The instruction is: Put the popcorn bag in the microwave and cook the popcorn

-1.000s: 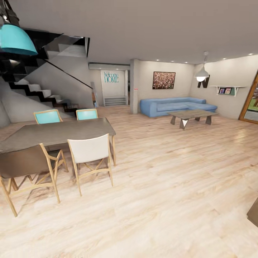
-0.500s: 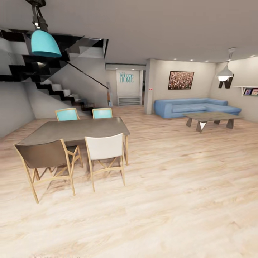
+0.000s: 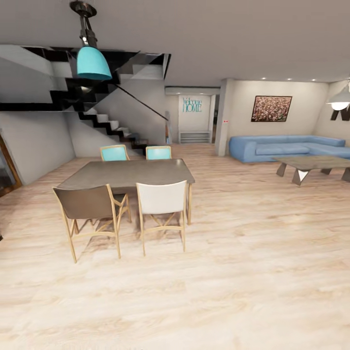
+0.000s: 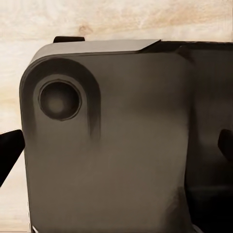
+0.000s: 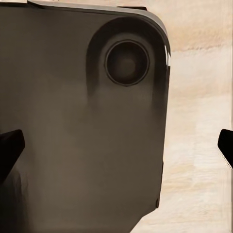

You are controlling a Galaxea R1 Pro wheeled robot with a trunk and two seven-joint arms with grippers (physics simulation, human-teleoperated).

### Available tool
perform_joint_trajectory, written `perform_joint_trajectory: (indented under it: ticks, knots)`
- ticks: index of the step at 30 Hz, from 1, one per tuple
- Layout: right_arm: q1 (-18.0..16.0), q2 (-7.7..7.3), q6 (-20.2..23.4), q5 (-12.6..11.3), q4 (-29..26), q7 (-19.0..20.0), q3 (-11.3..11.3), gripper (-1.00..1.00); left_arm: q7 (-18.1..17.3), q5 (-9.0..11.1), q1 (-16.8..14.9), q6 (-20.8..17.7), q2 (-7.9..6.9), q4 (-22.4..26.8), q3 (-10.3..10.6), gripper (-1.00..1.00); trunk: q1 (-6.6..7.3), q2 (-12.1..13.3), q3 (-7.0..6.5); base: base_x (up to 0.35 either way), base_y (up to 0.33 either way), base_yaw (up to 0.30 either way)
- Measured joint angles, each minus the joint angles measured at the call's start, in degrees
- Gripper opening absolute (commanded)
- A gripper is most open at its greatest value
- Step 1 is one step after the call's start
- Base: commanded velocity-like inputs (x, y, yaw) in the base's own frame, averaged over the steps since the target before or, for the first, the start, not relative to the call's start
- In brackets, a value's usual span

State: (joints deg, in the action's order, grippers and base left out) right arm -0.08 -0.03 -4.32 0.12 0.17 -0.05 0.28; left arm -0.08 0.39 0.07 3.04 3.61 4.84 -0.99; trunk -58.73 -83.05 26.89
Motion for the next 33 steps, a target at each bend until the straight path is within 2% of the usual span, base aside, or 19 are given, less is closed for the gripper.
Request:
perform_joint_trajectory:
  ticks: [4, 9, 11, 33]
  knots:
    - [0.0, -0.04, 0.0, -0.1, 0.0, 0.0, 0.0, 1.00, 0.1, 0.6, 0.0, 0.0, -0.02, 0.0, -0.2, 1.00, 0.00, 0.0, 0.00, 0.000, 0.000, 0.269]
    - [0.0, -0.05, 0.0, -0.1, 0.0, 0.0, 0.0, 1.00, 0.0, 4.9, 0.0, 0.0, -0.18, -0.1, -0.5, 1.00, 0.00, 0.0, 0.00, 0.000, 0.000, 0.269]
    - [0.0, -0.05, 0.0, -0.1, 0.0, 0.0, 0.0, 1.00, 0.0, 5.5, 0.0, 0.0, -0.20, -0.1, -0.5, 1.00, 0.00, 0.0, 0.00, 0.000, 0.000, 0.269]
    - [0.0, 0.03, 0.0, 0.0, 0.0, 0.0, 0.0, 1.00, 0.0, 5.9, 0.0, 0.0, -0.21, -0.1, -0.6, 1.00, 0.00, 0.0, 0.00, 0.000, 0.000, 0.268]
